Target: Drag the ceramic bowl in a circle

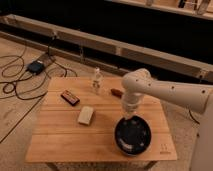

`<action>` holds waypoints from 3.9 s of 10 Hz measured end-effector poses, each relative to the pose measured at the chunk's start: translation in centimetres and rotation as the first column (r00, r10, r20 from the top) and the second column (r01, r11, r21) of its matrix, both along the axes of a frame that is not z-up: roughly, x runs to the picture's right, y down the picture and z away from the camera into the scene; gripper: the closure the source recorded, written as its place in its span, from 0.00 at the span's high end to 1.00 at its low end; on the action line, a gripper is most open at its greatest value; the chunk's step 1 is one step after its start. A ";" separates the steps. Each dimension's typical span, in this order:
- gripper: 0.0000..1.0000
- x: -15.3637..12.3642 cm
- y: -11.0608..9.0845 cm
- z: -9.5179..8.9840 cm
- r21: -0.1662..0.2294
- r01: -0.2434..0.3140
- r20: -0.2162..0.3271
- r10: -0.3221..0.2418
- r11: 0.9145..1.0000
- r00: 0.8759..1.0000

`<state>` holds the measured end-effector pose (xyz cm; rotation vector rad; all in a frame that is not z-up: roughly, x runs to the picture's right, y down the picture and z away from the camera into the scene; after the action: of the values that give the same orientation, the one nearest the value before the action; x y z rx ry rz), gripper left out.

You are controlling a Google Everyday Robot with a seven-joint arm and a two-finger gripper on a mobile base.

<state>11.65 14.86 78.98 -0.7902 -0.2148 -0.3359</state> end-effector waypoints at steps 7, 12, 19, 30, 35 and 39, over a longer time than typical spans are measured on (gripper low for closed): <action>0.02 -6.7 -8.5 3.7 0.106 0.143 0.116 -0.155 0.984 0.981; 0.02 -17.9 -6.1 1.8 0.118 0.121 0.320 -0.153 0.986 0.935; 0.02 -20.0 0.9 -1.0 -0.010 0.071 0.404 -0.061 0.997 0.913; 0.02 -4.3 0.7 0.8 -0.079 -0.021 0.086 0.028 0.997 0.996; 0.02 -4.1 -4.4 3.0 -0.048 0.048 0.067 -0.044 0.998 0.997; 0.02 -7.8 -6.5 4.5 -0.030 0.106 0.125 -0.101 0.994 0.987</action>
<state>3.81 8.33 83.53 -0.8195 -0.2973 -0.4809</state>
